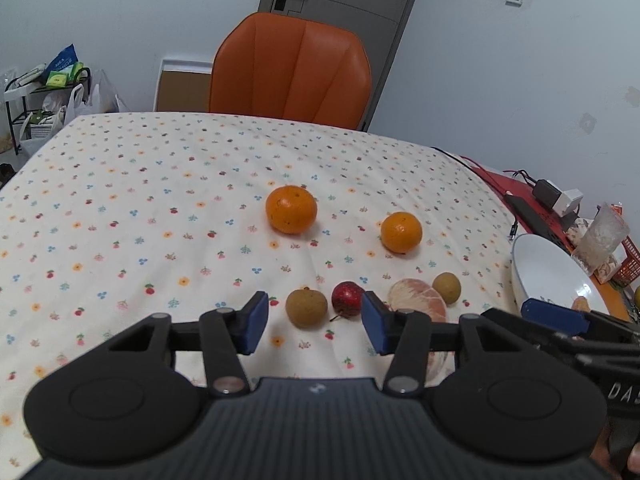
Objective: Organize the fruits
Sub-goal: 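Move both open grippers back to the remaining fruit, then grasp a brown round fruit with the left gripper while the right gripper grasps another pomelo segment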
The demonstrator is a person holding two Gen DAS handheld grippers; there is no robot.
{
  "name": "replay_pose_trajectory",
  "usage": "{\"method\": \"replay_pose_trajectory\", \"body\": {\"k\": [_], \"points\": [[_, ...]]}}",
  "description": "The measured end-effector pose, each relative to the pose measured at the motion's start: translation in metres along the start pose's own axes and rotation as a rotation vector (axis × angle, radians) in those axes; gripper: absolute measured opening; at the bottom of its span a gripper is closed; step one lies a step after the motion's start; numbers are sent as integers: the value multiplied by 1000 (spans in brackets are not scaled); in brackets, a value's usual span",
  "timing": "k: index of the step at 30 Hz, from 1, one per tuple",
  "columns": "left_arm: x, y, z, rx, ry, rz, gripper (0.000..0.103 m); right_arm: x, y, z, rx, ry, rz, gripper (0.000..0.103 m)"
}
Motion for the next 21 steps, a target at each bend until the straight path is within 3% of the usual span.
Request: {"method": "replay_pose_trajectory", "body": {"k": [8,13,21], "points": [[2,3,-18,9,-4,-2,41,6,9,-16,39,-3,14,78],[6,13,-24,18,-7,-3,25,4,14,-28,66,14,9,71],[15,12,-16,3,-2,23,25,15,23,-51,99,41,47,66]]}}
Point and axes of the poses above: each gripper's, at about its wrist camera, not at the fingertips, and z roughly against the way its jaws point, x to its left, y to its underside, the point moved 5 cm from there along -z, roughly the way its jaws point, and after that the axes turned 11 degrees about -x, right-handed, at the moved point
